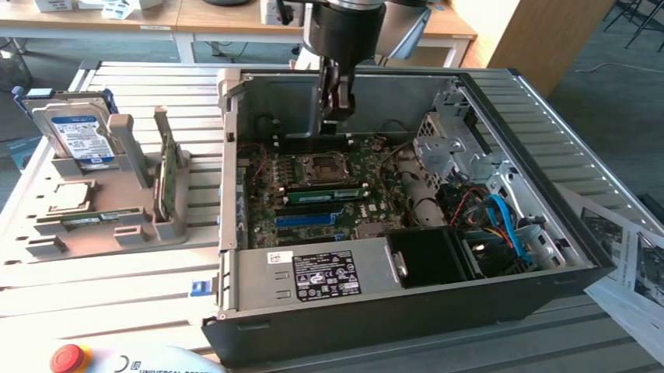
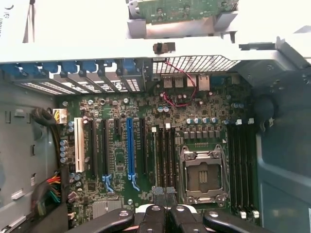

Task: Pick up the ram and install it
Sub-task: 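Press down the ram until it locks into place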

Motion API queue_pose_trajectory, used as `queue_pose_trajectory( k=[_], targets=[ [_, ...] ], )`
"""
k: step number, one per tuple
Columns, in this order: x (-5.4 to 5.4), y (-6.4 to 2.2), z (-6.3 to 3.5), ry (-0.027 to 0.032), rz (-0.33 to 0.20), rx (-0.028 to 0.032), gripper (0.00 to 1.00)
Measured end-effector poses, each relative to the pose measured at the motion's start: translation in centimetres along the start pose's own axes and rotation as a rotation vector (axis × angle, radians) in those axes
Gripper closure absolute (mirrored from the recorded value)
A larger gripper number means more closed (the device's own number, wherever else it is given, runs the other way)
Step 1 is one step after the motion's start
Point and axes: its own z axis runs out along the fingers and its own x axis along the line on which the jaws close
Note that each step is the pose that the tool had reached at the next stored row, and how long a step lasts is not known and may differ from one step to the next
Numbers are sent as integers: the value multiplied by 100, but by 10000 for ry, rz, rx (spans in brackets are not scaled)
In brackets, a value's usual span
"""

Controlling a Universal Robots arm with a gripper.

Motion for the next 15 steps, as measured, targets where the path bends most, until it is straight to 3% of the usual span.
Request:
queue_pose_trajectory(
  k=[5, 15],
  targets=[
    [-1, 3, -103, 56, 2, -29, 89],
    [-1, 3, -112, 77, -102, -32, 89]
  ],
)
